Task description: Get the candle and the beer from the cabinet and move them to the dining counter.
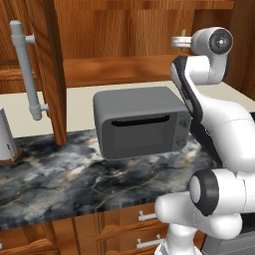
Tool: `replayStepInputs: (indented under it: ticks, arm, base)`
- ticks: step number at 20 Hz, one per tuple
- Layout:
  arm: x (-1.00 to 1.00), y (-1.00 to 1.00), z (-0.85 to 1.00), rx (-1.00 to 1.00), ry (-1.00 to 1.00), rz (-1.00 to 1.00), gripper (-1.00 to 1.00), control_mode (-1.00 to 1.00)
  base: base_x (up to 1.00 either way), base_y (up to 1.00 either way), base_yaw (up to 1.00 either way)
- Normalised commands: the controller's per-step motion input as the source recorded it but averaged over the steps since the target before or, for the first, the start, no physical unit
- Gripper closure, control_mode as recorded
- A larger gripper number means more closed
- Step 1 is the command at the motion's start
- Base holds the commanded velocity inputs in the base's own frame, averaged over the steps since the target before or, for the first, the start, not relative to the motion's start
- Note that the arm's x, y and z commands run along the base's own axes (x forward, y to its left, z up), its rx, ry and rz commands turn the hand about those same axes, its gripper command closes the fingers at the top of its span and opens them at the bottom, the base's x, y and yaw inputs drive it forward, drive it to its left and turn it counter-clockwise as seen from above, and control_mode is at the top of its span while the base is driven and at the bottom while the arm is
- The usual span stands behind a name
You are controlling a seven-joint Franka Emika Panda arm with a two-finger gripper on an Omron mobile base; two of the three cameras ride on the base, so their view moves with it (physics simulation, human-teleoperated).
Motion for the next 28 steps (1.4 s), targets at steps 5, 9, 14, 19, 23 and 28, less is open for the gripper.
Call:
replayStepInputs:
  ticks: [5,9,14,19,23,28]
  arm:
    - [0.36,-0.08,0.0,0.0,-0.01,0.0,-1.0,-1.0]
    - [0.32,-0.1,0.0,0.0,-0.02,0.0,-1.0,-1.0]
    - [0.27,-0.08,0.0,0.0,-0.02,0.0,-1.0,-1.0]
    - [0.26,-0.13,0.0,0.0,-0.02,0.0,-1.0,-1.0]
    - [0.26,-0.11,0.0,0.0,-0.01,0.0,-1.0,-1.0]
    - [0.27,-0.02,0.0,0.0,0.0,0.0,-1.0,-1.0]
  base:
    - [0.0,0.0,0.0]
    - [0.0,0.0,0.0]
    - [0.0,0.0,0.0]
    - [0.0,0.0,0.0]
    - [0.0,0.0,0.0]
    - [0.0,0.0,0.0]
